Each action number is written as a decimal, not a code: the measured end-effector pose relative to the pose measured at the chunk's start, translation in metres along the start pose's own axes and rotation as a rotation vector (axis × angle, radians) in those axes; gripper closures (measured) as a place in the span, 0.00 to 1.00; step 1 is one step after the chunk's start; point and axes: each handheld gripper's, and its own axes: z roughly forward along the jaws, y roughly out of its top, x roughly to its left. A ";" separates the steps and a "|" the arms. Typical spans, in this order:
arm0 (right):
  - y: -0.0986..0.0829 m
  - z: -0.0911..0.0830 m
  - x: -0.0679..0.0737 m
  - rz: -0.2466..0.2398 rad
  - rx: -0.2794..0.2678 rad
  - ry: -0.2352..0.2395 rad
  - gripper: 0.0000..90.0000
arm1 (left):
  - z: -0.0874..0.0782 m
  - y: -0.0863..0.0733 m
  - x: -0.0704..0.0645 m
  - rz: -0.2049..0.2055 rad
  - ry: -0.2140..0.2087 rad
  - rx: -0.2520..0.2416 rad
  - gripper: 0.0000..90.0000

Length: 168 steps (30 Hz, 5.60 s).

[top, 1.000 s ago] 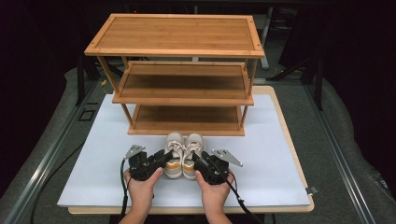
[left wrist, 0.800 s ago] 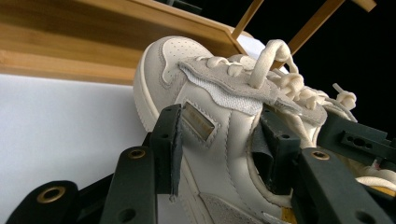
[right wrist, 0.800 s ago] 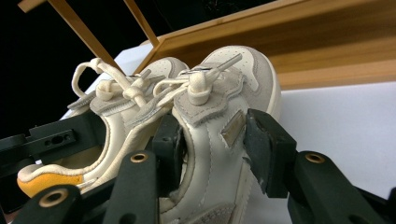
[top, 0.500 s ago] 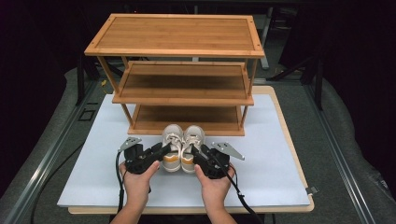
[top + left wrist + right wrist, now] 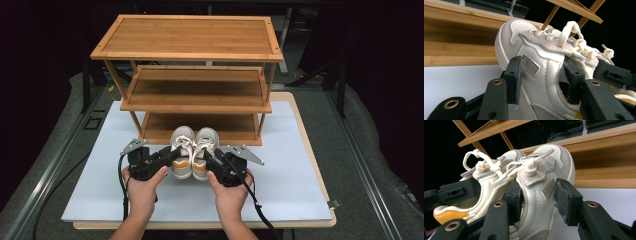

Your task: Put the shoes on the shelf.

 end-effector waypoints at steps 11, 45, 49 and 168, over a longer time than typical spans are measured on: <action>0.018 -0.010 0.009 -0.008 0.027 -0.002 0.64 | -0.007 0.015 -0.008 -0.009 -0.009 0.028 0.63; 0.070 -0.028 0.028 -0.044 0.026 -0.012 0.64 | -0.024 0.068 -0.032 0.022 -0.030 0.027 0.63; 0.076 -0.026 0.028 -0.046 0.015 -0.001 0.64 | -0.023 0.075 -0.032 0.025 -0.034 0.028 0.63; 0.175 0.063 -0.020 -0.056 0.002 0.035 0.55 | 0.046 0.178 0.027 0.003 -0.046 0.036 0.52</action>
